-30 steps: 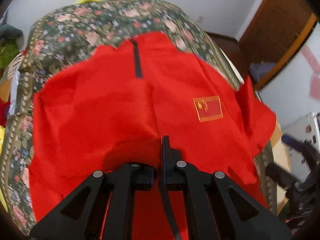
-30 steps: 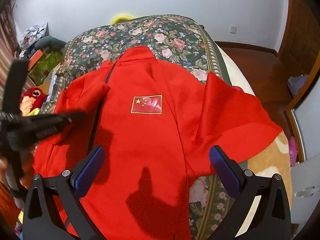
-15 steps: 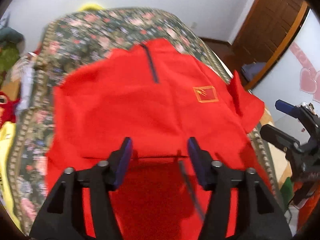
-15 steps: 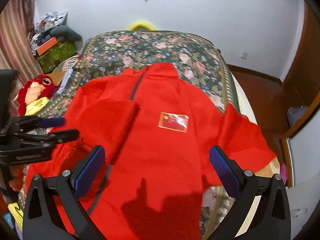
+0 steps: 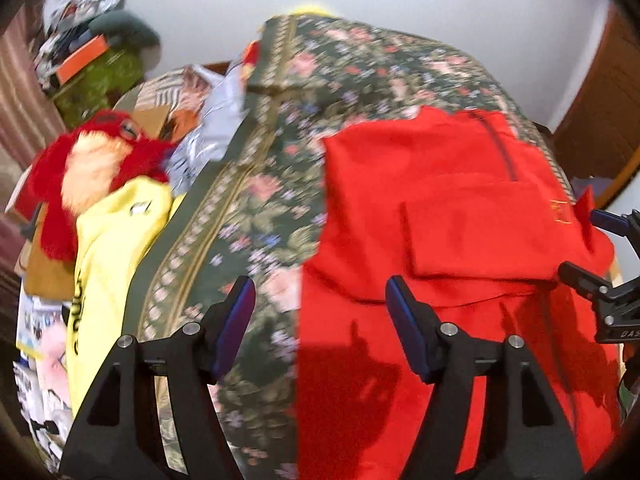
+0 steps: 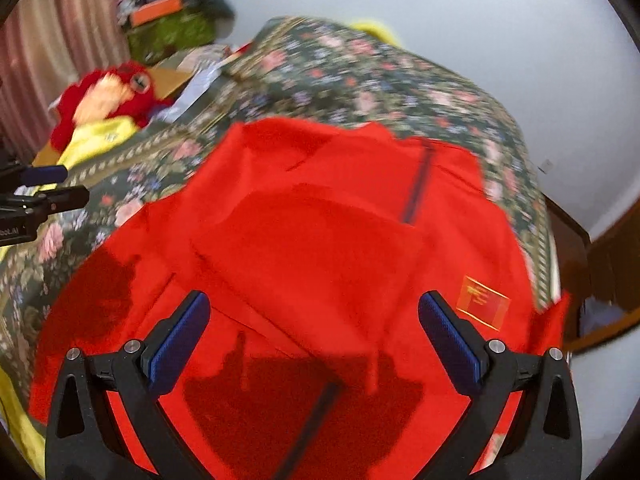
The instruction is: Fold large clothes
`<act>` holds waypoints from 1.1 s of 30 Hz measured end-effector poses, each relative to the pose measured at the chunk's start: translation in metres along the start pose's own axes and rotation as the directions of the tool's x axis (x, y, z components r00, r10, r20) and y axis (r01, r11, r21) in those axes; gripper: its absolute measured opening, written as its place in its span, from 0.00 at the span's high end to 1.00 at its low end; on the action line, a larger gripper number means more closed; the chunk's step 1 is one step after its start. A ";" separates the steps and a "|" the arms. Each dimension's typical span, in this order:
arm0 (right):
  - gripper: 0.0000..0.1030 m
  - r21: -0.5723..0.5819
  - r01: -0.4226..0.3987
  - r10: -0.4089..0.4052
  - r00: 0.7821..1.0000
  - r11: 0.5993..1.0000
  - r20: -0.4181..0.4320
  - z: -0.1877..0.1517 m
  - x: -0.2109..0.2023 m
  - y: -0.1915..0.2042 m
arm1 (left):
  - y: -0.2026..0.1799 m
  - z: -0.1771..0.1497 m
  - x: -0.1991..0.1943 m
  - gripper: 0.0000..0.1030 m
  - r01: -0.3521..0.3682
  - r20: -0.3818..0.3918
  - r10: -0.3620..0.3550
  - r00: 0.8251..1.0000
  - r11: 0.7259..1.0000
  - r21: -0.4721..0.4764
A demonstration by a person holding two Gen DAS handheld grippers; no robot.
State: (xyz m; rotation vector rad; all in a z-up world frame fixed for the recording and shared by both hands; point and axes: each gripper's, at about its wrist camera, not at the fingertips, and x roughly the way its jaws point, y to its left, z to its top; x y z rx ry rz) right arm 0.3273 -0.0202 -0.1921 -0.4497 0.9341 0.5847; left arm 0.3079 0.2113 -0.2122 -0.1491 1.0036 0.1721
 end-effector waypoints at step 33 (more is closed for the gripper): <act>0.95 0.129 -0.009 -0.027 0.962 0.992 0.271 0.032 -0.035 -0.019 | -0.011 -0.010 0.119 0.25 -0.095 -0.178 0.116 0.977 0.988 0.123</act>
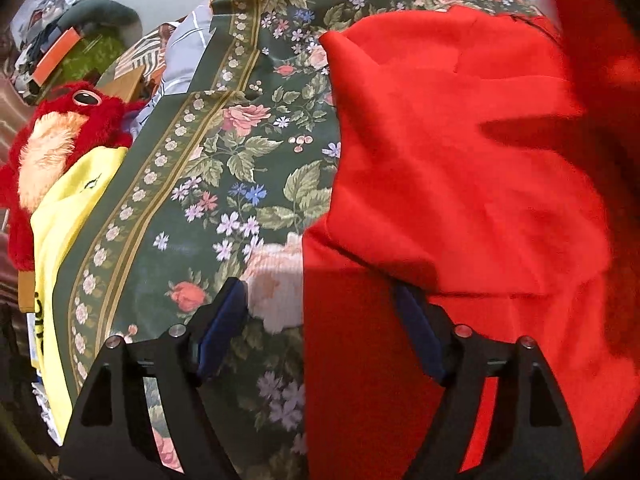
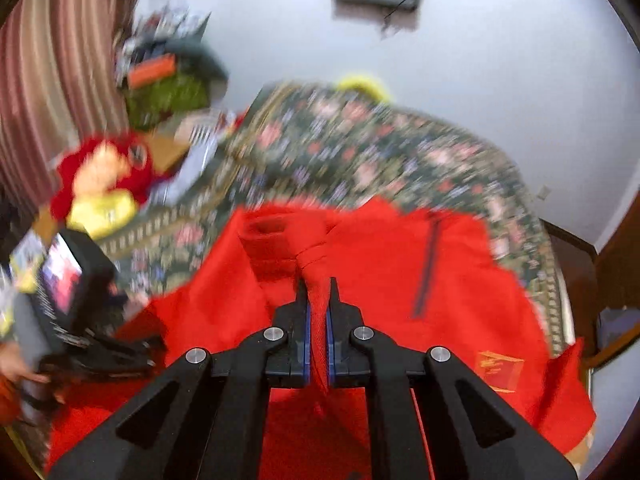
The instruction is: Fold large clothes
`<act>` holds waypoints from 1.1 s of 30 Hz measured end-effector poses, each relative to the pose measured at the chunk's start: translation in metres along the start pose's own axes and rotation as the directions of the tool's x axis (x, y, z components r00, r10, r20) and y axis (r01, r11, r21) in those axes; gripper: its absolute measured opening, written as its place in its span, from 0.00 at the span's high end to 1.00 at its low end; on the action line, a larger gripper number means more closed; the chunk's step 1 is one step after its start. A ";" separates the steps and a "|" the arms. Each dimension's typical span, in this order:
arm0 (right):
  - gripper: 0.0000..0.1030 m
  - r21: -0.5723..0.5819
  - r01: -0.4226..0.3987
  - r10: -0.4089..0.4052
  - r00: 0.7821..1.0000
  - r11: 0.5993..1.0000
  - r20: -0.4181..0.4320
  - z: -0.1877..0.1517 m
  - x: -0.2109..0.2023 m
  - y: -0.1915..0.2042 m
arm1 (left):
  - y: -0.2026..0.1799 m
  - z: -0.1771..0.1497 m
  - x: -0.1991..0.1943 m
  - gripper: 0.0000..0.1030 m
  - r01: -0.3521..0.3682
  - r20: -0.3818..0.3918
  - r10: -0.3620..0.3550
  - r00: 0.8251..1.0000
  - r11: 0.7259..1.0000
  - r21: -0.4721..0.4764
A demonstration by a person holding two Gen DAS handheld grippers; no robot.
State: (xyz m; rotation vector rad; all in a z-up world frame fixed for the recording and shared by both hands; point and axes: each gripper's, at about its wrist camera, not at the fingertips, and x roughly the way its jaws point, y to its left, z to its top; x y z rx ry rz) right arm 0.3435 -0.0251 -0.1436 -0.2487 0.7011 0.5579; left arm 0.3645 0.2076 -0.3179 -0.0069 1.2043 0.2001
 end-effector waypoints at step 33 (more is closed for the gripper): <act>0.91 0.605 0.031 0.132 0.966 0.796 -0.224 -0.185 -0.068 -0.182 | -0.058 -0.018 -0.067 0.24 -0.010 0.013 0.011 1.000 0.999 -0.053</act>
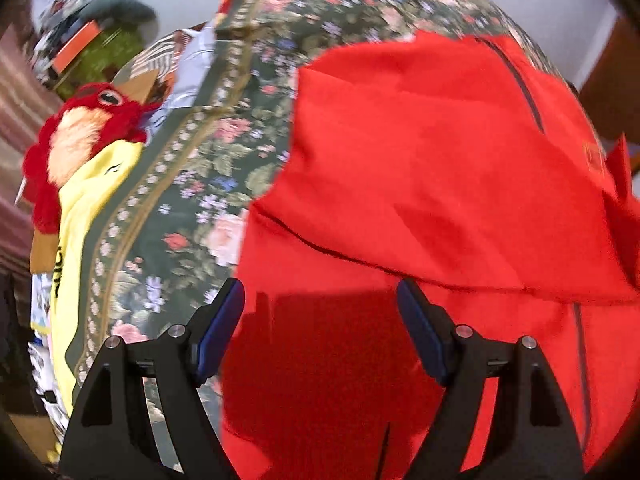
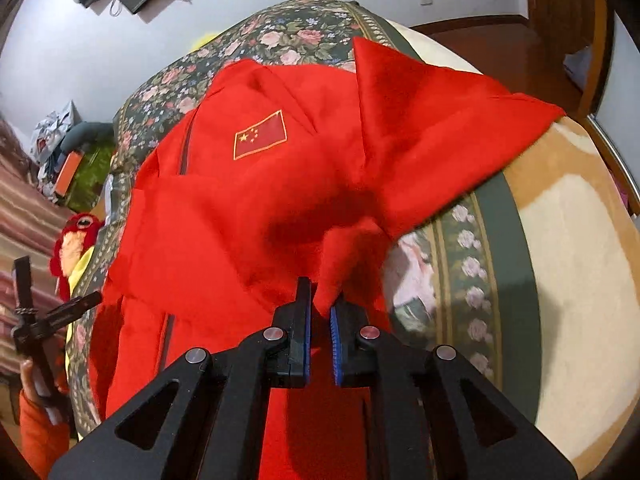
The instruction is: Fold large clothes
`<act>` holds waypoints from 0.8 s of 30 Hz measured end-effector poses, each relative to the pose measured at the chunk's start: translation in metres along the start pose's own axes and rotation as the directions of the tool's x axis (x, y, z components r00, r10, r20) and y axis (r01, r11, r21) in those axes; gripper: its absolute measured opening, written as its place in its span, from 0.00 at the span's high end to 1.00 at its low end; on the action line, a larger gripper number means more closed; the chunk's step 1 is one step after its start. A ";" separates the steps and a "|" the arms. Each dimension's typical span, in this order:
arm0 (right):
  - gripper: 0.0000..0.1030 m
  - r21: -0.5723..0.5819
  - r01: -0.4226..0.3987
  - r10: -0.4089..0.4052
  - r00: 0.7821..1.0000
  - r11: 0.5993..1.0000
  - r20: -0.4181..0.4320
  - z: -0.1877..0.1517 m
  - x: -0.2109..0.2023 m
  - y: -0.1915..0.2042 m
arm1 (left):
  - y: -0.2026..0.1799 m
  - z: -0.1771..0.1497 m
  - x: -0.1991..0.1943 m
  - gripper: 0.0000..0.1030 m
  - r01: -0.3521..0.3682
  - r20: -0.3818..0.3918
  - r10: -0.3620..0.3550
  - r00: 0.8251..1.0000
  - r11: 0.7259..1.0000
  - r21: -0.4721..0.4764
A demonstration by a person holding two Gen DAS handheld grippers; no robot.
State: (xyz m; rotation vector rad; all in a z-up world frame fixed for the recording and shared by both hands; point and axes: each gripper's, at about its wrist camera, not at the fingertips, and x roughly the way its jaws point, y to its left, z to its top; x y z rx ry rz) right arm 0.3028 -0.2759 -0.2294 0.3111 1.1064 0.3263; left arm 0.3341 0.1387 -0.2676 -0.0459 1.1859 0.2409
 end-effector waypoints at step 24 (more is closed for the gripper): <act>0.30 0.022 0.096 -0.098 0.976 0.995 0.195 0.040 -0.068 -0.052 | -0.008 0.011 -0.011 0.24 0.117 0.063 -0.115 0.991 0.993 -0.030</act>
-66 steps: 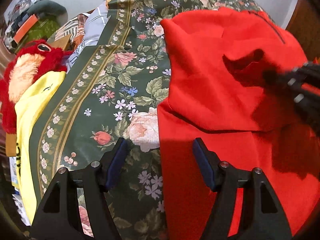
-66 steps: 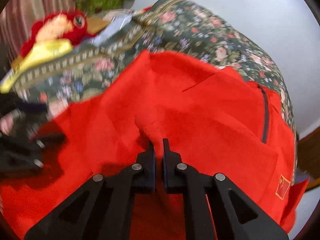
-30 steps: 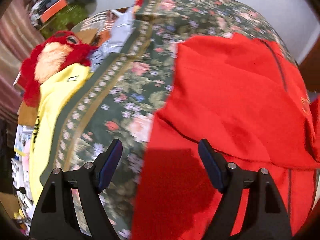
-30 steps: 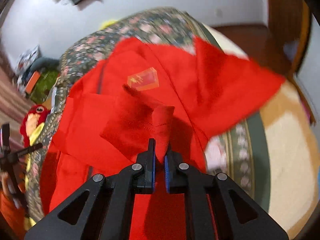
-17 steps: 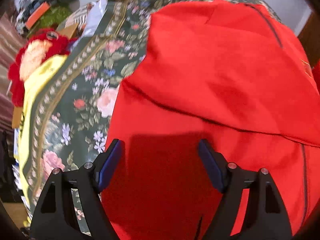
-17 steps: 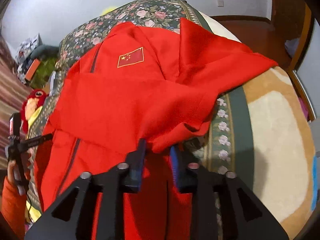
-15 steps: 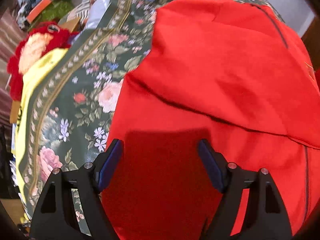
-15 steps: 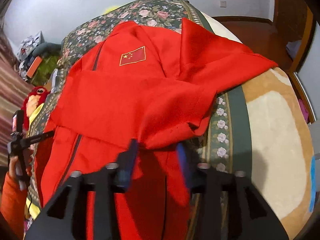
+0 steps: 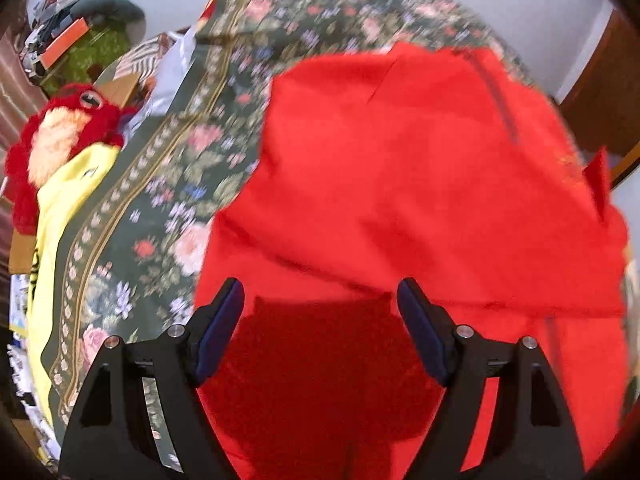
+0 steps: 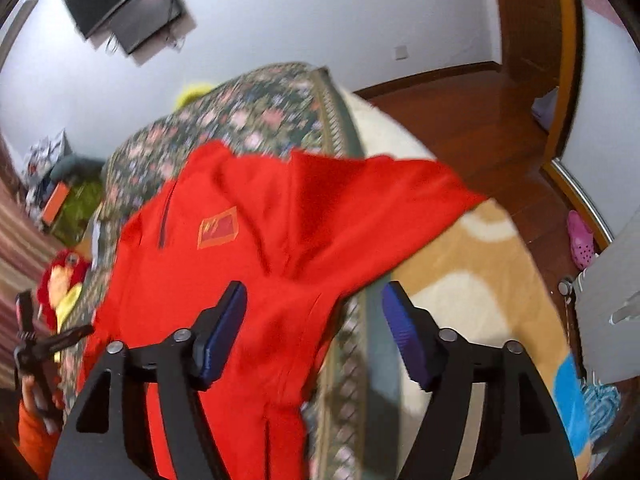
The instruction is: Fold large clothes
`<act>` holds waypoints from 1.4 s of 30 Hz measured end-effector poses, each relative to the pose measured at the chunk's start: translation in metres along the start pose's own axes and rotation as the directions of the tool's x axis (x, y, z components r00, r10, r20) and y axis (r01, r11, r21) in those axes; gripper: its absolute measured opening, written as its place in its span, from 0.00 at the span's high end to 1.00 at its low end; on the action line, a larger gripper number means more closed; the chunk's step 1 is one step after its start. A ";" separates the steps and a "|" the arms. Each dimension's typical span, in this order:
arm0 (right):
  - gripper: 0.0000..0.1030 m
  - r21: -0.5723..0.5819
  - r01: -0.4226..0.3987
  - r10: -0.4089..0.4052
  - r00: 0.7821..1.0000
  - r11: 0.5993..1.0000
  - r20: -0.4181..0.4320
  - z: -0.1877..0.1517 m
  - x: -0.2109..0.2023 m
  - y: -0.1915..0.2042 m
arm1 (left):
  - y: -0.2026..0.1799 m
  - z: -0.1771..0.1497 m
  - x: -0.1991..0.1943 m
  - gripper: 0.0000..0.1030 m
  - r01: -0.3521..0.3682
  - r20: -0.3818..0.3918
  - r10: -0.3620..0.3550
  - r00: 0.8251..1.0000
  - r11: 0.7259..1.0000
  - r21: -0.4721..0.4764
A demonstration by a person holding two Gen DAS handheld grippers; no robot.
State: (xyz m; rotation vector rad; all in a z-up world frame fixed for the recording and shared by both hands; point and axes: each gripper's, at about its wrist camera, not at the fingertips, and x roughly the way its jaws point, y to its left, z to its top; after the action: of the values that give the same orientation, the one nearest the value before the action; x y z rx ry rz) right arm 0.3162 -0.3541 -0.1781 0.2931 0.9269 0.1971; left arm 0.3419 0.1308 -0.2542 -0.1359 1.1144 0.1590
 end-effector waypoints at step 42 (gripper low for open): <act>0.92 0.077 0.084 -0.097 0.978 0.994 0.187 0.088 0.036 -0.056 | -0.082 -0.003 -0.012 0.21 0.039 0.089 -0.045 0.995 0.997 0.074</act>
State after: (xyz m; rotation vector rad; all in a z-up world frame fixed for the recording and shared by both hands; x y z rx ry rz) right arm 0.4109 -0.4104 -0.1739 0.3265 0.7560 0.0521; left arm 0.3501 0.0491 -0.2419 -0.0867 1.0247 0.0864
